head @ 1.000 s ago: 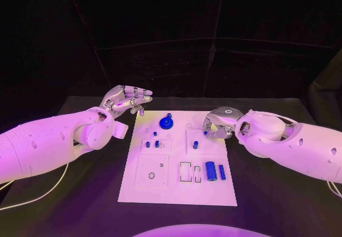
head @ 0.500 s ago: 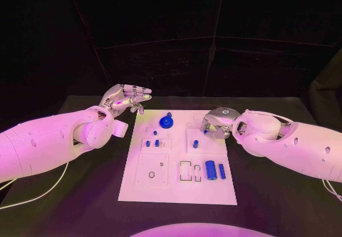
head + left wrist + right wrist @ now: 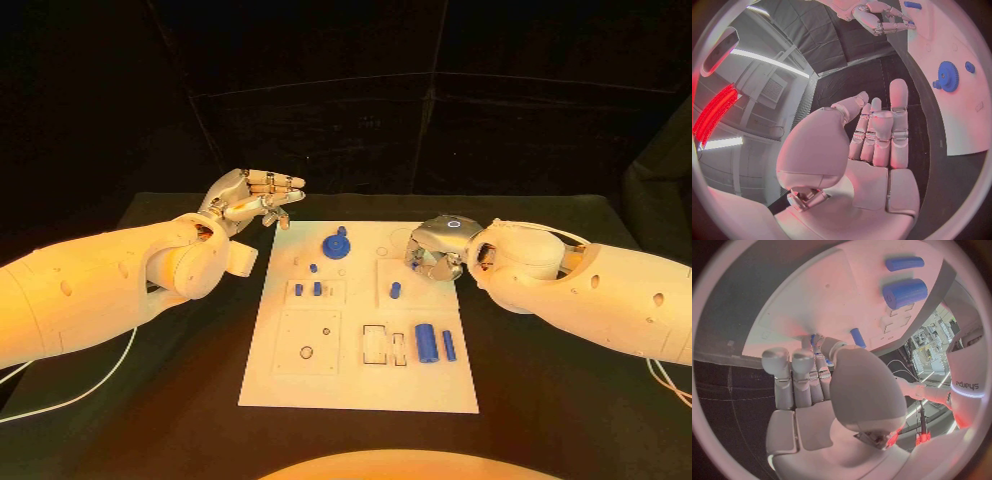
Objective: Assemble the parts on the task board
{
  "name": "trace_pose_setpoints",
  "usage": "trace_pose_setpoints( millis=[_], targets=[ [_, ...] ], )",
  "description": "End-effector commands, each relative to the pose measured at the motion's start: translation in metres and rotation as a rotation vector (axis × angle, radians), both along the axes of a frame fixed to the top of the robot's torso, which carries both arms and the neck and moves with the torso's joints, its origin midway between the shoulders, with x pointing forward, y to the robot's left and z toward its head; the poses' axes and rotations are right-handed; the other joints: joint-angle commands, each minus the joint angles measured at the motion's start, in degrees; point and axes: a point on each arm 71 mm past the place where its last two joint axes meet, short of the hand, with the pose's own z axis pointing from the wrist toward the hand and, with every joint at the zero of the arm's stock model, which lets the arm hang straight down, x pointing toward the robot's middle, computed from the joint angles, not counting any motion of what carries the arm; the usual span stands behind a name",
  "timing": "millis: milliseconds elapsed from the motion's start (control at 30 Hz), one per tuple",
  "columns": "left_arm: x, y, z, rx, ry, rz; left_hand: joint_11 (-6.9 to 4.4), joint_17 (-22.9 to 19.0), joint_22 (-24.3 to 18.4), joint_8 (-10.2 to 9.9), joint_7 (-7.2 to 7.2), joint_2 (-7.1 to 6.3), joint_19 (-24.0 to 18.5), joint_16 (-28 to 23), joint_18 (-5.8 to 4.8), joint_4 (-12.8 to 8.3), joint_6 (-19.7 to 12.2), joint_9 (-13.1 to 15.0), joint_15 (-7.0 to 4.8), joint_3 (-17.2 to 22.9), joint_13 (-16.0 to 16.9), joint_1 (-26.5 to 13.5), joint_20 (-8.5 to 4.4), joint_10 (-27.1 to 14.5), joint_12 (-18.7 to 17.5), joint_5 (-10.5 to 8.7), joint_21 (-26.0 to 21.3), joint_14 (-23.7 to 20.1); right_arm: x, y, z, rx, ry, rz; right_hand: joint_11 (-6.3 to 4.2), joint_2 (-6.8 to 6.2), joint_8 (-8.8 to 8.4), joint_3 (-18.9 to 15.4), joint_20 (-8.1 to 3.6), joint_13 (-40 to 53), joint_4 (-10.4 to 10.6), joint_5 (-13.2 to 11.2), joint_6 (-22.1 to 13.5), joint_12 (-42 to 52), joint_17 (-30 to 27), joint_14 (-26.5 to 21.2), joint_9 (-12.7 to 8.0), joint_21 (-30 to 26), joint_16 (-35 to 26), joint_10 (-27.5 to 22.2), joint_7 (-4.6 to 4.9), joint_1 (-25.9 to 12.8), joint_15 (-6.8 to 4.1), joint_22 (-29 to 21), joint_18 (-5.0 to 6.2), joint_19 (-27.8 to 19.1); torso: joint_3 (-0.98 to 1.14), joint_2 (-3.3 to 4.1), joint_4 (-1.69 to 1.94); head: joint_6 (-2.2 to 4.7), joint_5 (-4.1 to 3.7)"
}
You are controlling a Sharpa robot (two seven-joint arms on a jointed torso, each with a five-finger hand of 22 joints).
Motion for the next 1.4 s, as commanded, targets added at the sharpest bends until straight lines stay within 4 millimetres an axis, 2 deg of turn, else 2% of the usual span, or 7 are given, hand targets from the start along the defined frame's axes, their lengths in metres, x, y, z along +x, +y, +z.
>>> trace_pose_setpoints(
  millis=[33,533,900,1033,1233,1300,1400],
  targets=[
    [0.000,0.000,0.001,-0.011,0.001,-0.009,-0.02,0.0,0.0,-0.1,0.15,0.35,-0.5,-0.2,0.72,0.1,-0.3,-0.1,0.04,-0.3,-0.1,0.0,-0.02,-0.4,0.2,0.12,-0.2,-0.2,-0.002,-0.001,-0.003,-0.011,0.012,-0.005,-0.04,-0.12,0.31,0.8,-0.16,0.1,-0.5,-0.1,0.7,0.2,0.7,0.7,0.1,0.6,0.7,0.6,0.10,-0.8,-0.31,0.8,-1.23,0.6,0.01,-0.02,0.00,-0.03,-0.04],
    [0.003,0.005,0.000,-0.005,0.000,0.003,0.02,-0.3,-0.1,-0.1,0.19,0.36,-0.5,-0.3,0.71,0.0,-0.4,-0.1,0.07,-0.3,-0.1,0.0,0.01,-0.5,0.3,0.12,-0.3,-0.3,-0.013,-0.003,0.018,0.164,-0.140,-0.005,-0.19,-0.45,0.33,1.7,-0.38,0.1,-1.3,-0.5,1.3,0.2,2.7,1.2,0.1,1.9,2.9,1.1,-0.01,-2.4,-0.41,2.8,-1.53,1.5,-0.02,-0.15,0.03,0.11,-0.43],
    [0.004,0.007,0.000,-0.001,0.000,0.011,0.05,-0.4,-0.1,-0.1,0.21,0.34,-0.5,-0.3,0.70,0.0,-0.4,-0.1,0.09,-0.3,-0.1,0.0,0.02,-0.5,0.3,0.12,-0.3,-0.4,-0.036,0.002,0.033,0.257,-0.144,0.029,-0.21,-0.56,0.31,1.8,-0.42,0.1,-1.4,-0.4,1.4,0.2,3.1,1.3,0.1,2.0,3.2,1.1,-0.04,-2.6,-0.41,3.0,-1.56,1.6,-0.11,-0.20,-0.02,0.44,-0.04],
    [0.004,0.006,0.000,-0.002,0.000,0.009,0.05,-0.4,-0.1,-0.1,0.21,0.34,-0.5,-0.3,0.70,0.0,-0.4,-0.1,0.09,-0.3,-0.1,0.0,0.02,-0.5,0.3,0.12,-0.3,-0.4,-0.047,0.019,0.039,0.315,-0.132,0.080,-0.23,-0.62,0.29,1.9,-0.45,0.1,-1.5,-0.3,1.4,0.2,3.3,1.3,0.1,2.2,3.5,1.2,-0.06,-2.6,-0.44,3.2,-1.59,1.7,-0.18,-0.29,0.02,0.41,0.42],
    [0.004,0.001,0.000,-0.005,-0.001,0.002,0.05,-0.4,-0.1,-0.1,0.21,0.34,-0.5,-0.3,0.70,0.0,-0.4,-0.1,0.09,-0.3,-0.1,0.0,0.02,-0.5,0.3,0.12,-0.3,-0.4,-0.058,0.053,0.043,0.380,-0.107,0.167,-0.19,-0.67,0.20,2.2,-0.48,0.1,-1.8,0.1,1.3,0.1,3.5,1.3,0.1,2.3,3.8,1.1,0.00,-2.7,-0.43,3.3,-1.61,1.8,-0.23,-0.22,0.01,0.42,1.78],
    [0.004,0.000,0.000,-0.006,-0.001,-0.002,0.05,-0.4,-0.1,-0.1,0.21,0.34,-0.5,-0.3,0.70,0.0,-0.4,-0.1,0.09,-0.3,-0.1,0.0,0.02,-0.5,0.3,0.12,-0.3,-0.4,-0.062,0.064,0.040,0.395,-0.091,0.193,-0.17,-0.68,0.17,2.3,-0.49,0.1,-1.9,0.2,1.3,0.1,3.6,1.3,0.1,2.4,3.9,1.0,0.03,-2.7,-0.42,3.4,-1.62,1.8,-0.31,-0.24,0.12,0.21,2.24],
    [0.004,-0.003,0.000,-0.008,-0.002,-0.007,0.05,-0.4,-0.1,-0.1,0.21,0.34,-0.5,-0.3,0.70,0.0,-0.4,-0.1,0.09,-0.3,-0.1,0.0,0.02,-0.5,0.3,0.12,-0.3,-0.4,-0.069,0.078,0.030,0.411,-0.062,0.225,-0.15,-0.66,0.14,2.4,-0.48,0.1,-2.0,0.4,1.3,0.0,3.7,1.3,0.1,2.4,4.0,1.0,0.05,-2.7,-0.41,3.5,-1.63,1.8,-0.37,-0.33,-0.03,-0.12,3.22]
  ],
)
